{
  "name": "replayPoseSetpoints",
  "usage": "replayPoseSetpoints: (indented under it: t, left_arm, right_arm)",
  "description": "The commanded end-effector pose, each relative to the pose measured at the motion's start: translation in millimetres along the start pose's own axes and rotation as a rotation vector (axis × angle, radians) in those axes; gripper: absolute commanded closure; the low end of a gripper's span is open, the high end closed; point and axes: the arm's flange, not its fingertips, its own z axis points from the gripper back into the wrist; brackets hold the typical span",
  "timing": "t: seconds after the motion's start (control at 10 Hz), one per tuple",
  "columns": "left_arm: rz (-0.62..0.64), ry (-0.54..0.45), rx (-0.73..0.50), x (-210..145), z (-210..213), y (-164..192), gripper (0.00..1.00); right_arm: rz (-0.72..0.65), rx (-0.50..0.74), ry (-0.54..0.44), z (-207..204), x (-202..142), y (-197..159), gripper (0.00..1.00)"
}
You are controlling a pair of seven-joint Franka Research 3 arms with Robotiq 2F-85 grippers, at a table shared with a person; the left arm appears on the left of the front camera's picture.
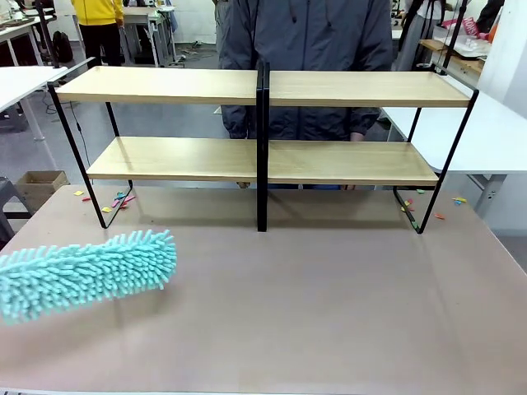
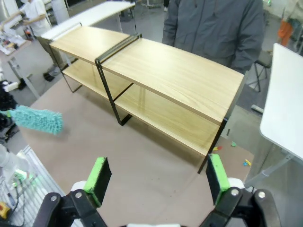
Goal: Clean the shelves.
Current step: Clean another randomly selected level of the Shelf with the Duster.
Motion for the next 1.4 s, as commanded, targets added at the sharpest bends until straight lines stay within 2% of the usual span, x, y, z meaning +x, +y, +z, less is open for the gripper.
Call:
replayPoseSetpoints:
  t: [0.0, 0.3, 0.4, 0.5, 0.6, 0.8, 0.9, 1.2, 1.3]
  left_arm:
    - [0.083, 0.003, 0.077, 30.1, 1.8, 18.7, 0.87]
    - [0.249, -0.103, 0.253, 92.9, -25.9, 54.3, 0.87]
    - [0.299, -0.171, 0.287, 108.0, -29.3, 65.9, 0.87]
    - [0.348, -0.201, 0.304, 118.2, -31.9, 75.8, 0.87]
    - [0.395, -0.177, 0.301, 127.2, -35.5, 86.8, 0.87]
    - [0.383, -0.208, 0.341, 145.6, -39.8, 102.1, 0.87]
    - [0.382, -0.245, 0.364, 153.7, -38.3, 103.2, 1.0]
    - [0.413, -0.353, 0.418, 158.5, -35.1, 104.7, 1.0]
    - [0.441, -0.339, 0.416, 160.3, -38.5, 103.7, 1.0]
  right_arm:
    - [0.001, 0.007, -0.008, 0.2, 0.9, 0.5, 0.0]
    - [0.001, 0.007, -0.008, 0.2, 0.9, 0.5, 0.0]
    - [0.001, 0.007, -0.008, 0.2, 0.9, 0.5, 0.0]
    - [0.001, 0.007, -0.008, 0.2, 0.9, 0.5, 0.0]
    - [0.001, 0.007, -0.008, 0.2, 0.9, 0.5, 0.0]
    - [0.001, 0.007, -0.008, 0.2, 0.9, 0.5, 0.0]
    - [0.001, 0.007, -0.008, 0.2, 0.9, 0.5, 0.0]
    - [0.001, 0.007, -0.008, 0.2, 0.9, 0.5, 0.0]
    - [0.001, 0.007, -0.008, 0.2, 0.9, 0.5, 0.0]
